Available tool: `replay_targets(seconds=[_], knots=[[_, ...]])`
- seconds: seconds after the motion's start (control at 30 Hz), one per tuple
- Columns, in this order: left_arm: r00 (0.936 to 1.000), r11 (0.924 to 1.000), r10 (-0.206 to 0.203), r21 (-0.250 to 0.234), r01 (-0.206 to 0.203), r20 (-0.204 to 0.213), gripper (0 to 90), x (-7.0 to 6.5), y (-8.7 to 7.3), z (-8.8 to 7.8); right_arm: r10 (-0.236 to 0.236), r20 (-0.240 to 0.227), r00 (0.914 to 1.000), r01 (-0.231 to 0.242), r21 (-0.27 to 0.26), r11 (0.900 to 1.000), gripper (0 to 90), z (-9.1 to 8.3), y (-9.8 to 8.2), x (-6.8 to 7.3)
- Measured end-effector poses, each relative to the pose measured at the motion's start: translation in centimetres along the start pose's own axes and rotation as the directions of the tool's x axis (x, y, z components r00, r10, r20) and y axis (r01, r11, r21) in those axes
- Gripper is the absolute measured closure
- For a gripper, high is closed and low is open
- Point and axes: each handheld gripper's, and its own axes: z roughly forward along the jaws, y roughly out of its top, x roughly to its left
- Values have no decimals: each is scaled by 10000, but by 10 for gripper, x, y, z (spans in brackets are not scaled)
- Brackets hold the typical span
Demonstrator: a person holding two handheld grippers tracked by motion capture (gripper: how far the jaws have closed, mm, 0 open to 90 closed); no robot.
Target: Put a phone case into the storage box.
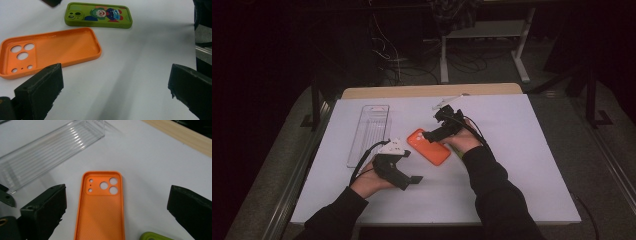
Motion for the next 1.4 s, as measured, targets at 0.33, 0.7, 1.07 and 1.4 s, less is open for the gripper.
replay_targets(seconds=[0.33, 0.7, 1.07, 1.4], knots=[[10000, 9998, 78, 185, -77, -24, 0, 1, -1, -1, 5, -22, 10000, -4, 405, 9992, 16, 27, -11, 7], [10000, 9999, 58, 148, -58, -32, 0, 1, -1, 0, -20, -51, 10000, 25, 1055, 9944, 35, 55, -27, 10], [9999, 9997, 117, 216, -117, 23, 0, 0, -1, 1, -85, -233, 9997, 116, 1363, 9906, 64, 67, -35, 12], [10000, 9997, 65, 242, -66, 39, 0, 0, -2, 2, -64, -233, 9997, 98, 1497, 9887, 87, 70, -40, 14]])
